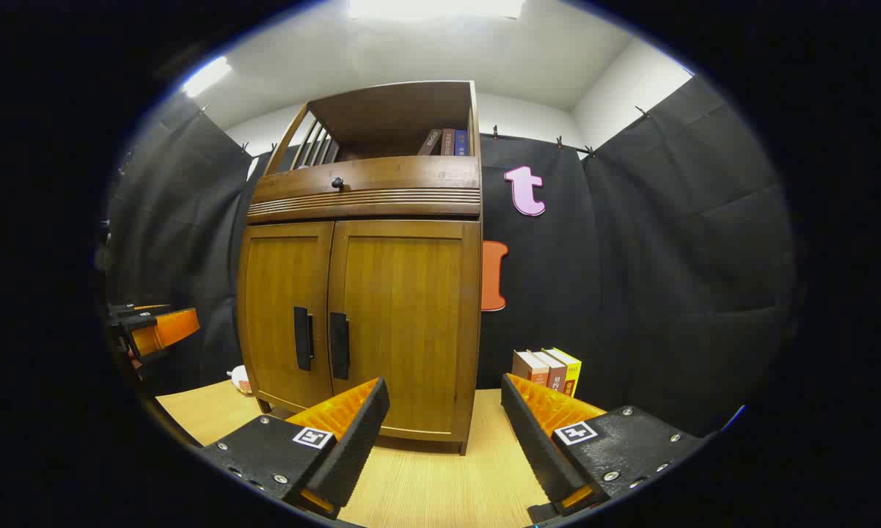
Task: Open the right door of the double-door shoe cabinet with the right hand, and open the left door with the left hand.
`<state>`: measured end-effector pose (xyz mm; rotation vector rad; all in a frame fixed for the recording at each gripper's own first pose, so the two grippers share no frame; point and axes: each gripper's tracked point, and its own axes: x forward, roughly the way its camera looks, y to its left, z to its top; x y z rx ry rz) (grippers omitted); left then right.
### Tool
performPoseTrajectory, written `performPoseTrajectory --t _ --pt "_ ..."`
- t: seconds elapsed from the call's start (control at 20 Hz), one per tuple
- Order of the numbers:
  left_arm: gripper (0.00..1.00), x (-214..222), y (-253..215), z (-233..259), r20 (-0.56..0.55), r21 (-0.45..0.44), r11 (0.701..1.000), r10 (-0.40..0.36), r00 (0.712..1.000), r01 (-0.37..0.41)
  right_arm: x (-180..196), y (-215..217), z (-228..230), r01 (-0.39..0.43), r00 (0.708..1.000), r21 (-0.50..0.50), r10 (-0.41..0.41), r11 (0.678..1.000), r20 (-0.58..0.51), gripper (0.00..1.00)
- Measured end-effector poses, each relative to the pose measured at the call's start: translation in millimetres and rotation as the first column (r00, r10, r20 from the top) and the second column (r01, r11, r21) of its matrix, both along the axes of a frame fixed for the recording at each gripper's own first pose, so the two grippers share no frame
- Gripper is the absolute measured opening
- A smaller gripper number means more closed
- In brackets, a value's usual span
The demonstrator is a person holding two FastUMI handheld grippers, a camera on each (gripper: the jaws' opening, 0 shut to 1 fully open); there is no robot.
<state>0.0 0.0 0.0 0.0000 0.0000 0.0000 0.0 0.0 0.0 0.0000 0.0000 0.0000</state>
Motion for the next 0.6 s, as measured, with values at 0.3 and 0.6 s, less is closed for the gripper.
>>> performPoseTrajectory --t 0.3,0.6 --pt "0.96 3.3 -3.8 -4.3 -0.008 0.014 1.000 -0.009 1.000 0.009 0.3 0.0 -5.4 0.002 1.000 -0.016 -0.002 1.000 -0.014 0.98" --pt "0.94 7.8 -6.6 -5.2 -0.006 0.019 1.000 -0.015 1.000 0.015 0.8 -1.2 -9.8 0.008 1.000 -0.011 -0.008 1.000 -0.025 0.94"
